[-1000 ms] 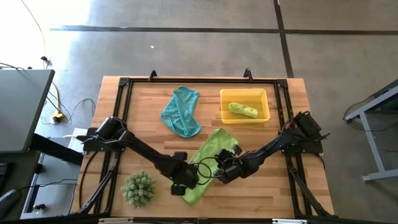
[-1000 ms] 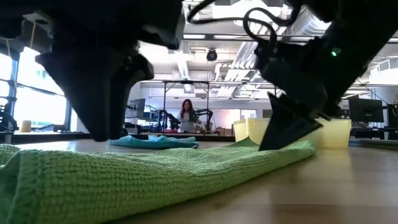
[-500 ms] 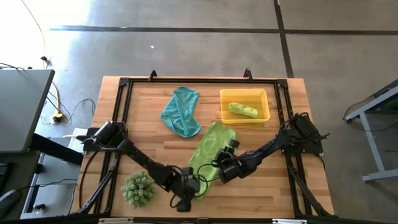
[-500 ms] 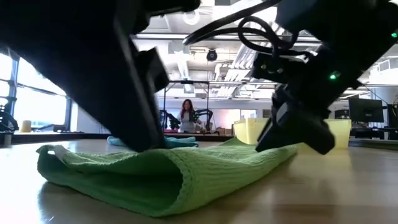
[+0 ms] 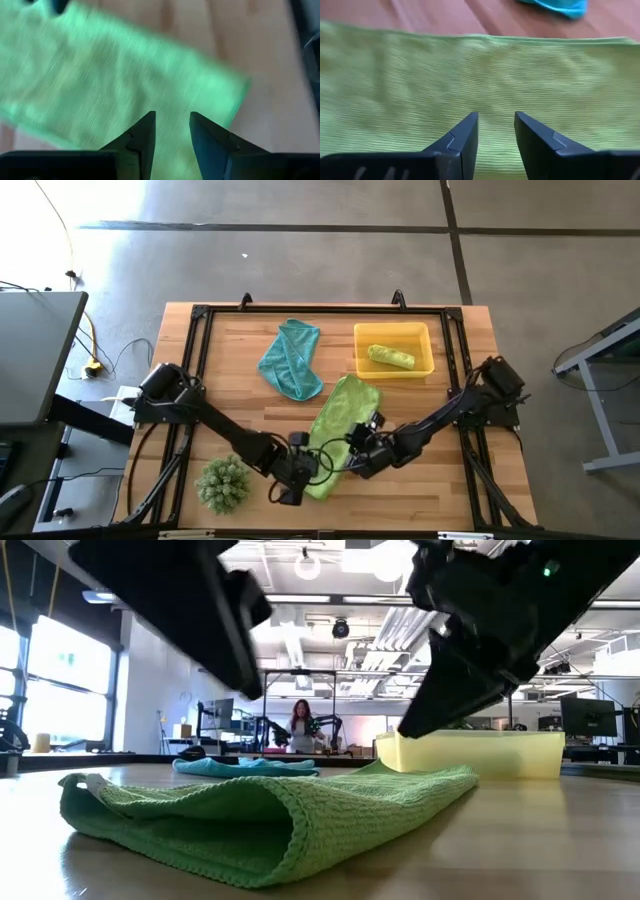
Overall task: Roll microfiber towels into tight, uniform cylinder then place into a basket
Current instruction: Roll the green towel
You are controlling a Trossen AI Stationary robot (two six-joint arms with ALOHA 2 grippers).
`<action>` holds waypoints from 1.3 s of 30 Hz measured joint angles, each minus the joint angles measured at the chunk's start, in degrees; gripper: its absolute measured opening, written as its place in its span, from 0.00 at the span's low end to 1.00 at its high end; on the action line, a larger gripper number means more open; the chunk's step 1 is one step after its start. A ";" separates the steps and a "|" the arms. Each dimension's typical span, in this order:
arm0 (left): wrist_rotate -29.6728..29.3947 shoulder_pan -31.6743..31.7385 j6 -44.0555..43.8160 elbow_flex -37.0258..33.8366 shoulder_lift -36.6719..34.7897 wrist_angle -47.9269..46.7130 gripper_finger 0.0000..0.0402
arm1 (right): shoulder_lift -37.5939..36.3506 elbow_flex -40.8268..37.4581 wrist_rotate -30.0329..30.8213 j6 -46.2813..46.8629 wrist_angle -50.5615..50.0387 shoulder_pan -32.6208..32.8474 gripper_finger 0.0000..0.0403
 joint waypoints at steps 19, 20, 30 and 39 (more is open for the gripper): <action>7.31 -3.29 -7.73 -0.46 6.48 -2.07 0.28 | 7.40 0.06 -7.61 -3.97 9.19 2.45 0.30; 7.47 -3.49 -8.19 -0.44 6.84 -0.06 0.28 | 7.30 0.16 -7.48 -4.51 7.52 2.34 0.30; 3.75 -3.72 0.80 -0.44 7.21 16.89 0.27 | 3.20 -0.03 -8.31 -13.02 -7.20 2.10 0.30; 2.29 -2.84 13.78 -0.35 6.14 15.31 0.28 | -4.32 -0.13 -16.17 -31.10 -8.65 7.29 0.30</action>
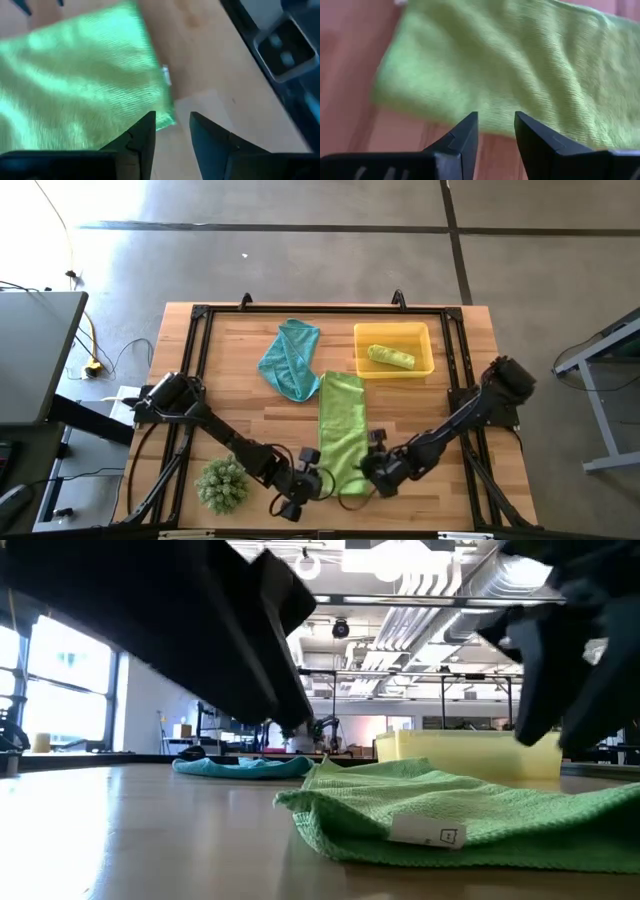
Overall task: Roll microfiber towels into tight, uniform cylinder then place into a basket
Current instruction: Roll the green towel
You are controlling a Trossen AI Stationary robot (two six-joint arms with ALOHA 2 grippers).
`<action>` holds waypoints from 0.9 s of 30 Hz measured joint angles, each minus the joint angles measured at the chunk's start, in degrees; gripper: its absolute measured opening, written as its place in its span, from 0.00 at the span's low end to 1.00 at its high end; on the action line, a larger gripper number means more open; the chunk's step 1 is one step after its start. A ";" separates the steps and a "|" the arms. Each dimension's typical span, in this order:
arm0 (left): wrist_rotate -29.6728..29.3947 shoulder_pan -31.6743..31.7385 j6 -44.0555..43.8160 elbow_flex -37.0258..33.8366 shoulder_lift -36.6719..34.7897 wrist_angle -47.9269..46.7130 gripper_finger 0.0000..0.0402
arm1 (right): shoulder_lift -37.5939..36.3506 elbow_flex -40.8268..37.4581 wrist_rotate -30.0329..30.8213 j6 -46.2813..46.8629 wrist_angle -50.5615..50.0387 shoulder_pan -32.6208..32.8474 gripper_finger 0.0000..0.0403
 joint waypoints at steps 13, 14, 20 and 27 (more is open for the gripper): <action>-0.55 0.19 11.86 -0.02 0.24 0.63 0.32 | 2.71 0.09 -1.48 -8.48 2.64 4.87 0.30; -0.39 0.23 11.88 -0.02 0.24 1.16 0.34 | 2.71 0.09 -1.68 -10.38 2.55 4.92 0.30; 0.64 0.68 12.05 -0.02 2.48 4.14 0.42 | 2.71 0.09 -2.72 -18.18 4.35 5.35 0.32; 0.40 1.22 14.11 -0.02 5.45 4.56 0.45 | 2.84 0.11 -4.01 -17.89 7.29 5.29 0.35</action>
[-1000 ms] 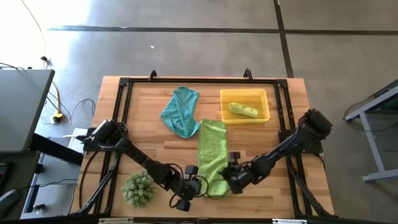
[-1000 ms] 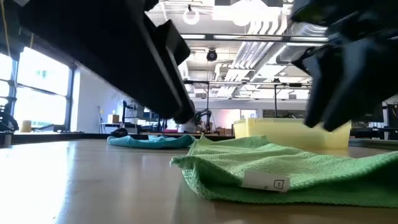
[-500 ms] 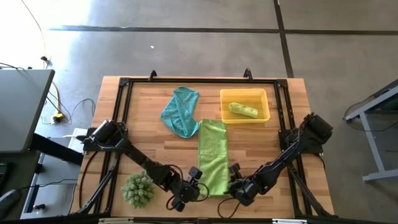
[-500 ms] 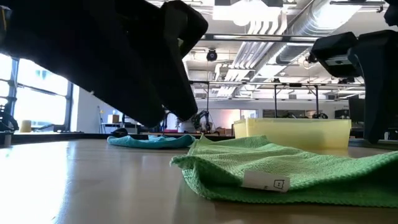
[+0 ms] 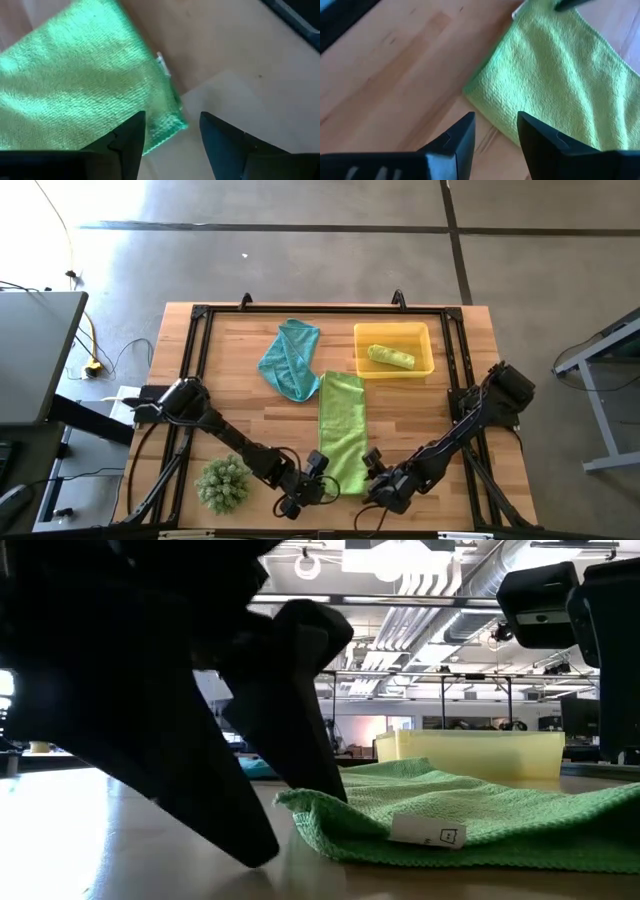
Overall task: Roll microfiber towels into tight, uniform cylinder then place into a basket
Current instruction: Roll the green towel
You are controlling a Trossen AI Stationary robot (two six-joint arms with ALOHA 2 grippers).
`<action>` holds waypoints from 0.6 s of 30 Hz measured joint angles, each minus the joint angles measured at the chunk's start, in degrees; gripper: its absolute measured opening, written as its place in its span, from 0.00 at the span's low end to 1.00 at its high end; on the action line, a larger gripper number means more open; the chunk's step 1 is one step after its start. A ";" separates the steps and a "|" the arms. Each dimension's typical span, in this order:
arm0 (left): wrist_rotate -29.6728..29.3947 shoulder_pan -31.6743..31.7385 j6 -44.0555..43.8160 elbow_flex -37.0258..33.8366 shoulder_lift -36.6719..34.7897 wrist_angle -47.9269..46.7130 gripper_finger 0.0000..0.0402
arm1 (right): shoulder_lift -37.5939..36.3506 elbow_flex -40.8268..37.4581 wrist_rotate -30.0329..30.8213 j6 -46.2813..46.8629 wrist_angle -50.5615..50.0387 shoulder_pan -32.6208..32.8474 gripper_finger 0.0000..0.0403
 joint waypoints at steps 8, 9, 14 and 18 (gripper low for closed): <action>0.46 2.18 -10.04 0.00 0.07 -0.83 0.40 | 3.33 0.02 -0.30 0.33 3.67 -0.13 0.35; 0.57 2.42 -11.43 0.00 0.08 -1.17 0.39 | 3.54 0.02 -0.34 0.40 3.91 -0.13 0.35; 2.64 2.23 -13.90 0.17 0.94 -1.06 0.32 | 3.79 0.02 -0.66 0.63 5.58 -0.14 0.35; -0.50 0.77 -14.38 0.17 1.36 0.25 0.24 | 3.79 0.02 -0.71 4.08 5.30 -0.13 0.34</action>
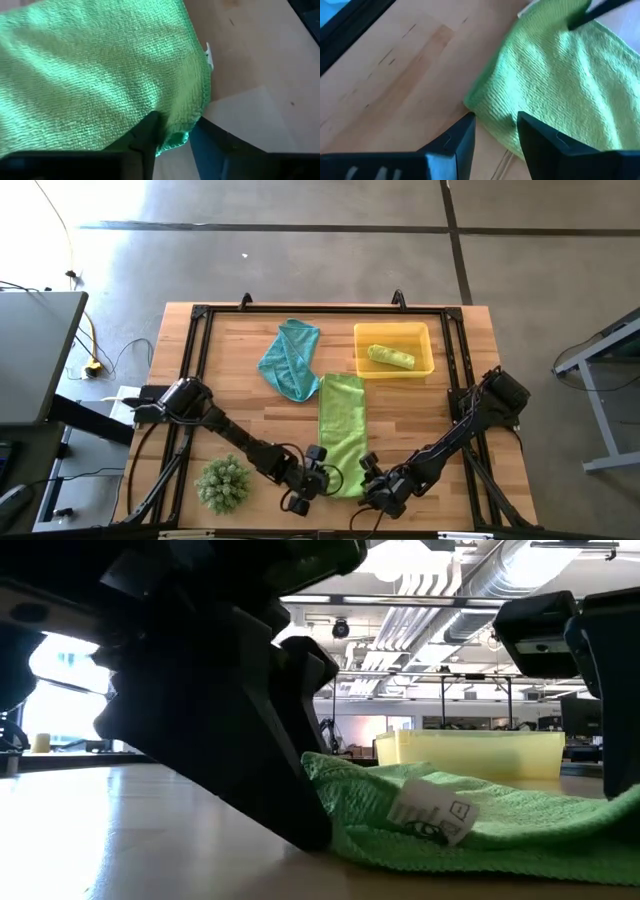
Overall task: Roll microfiber towels into tight, uniform cylinder then place into a basket
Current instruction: Roll the green towel
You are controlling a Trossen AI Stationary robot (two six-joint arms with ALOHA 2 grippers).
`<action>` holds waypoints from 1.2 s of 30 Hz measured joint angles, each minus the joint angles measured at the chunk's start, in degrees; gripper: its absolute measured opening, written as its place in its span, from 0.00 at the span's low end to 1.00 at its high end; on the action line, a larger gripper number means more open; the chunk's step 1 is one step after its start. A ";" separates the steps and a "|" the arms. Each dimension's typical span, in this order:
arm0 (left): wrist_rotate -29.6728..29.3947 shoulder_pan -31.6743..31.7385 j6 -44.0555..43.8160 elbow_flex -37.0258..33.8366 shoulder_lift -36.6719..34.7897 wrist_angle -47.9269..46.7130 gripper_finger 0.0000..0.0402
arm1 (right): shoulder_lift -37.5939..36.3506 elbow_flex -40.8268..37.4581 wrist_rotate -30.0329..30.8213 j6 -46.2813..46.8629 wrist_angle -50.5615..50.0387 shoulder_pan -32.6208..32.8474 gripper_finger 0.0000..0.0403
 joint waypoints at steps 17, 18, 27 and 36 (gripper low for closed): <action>-8.43 -5.52 0.28 -0.28 0.38 2.87 0.14 | 0.00 -0.07 -2.40 11.20 -1.65 2.62 0.01; -8.24 -5.62 0.03 -0.28 0.38 3.20 0.14 | 0.00 -0.07 -1.95 11.34 -1.76 2.86 0.02; -6.52 -5.19 -2.60 -0.28 0.53 3.32 0.22 | 0.00 -0.07 -1.23 11.06 0.76 3.80 0.30; -5.59 -4.51 -8.93 -0.25 0.51 3.27 0.31 | -0.02 -0.07 -1.15 3.23 6.80 3.80 0.37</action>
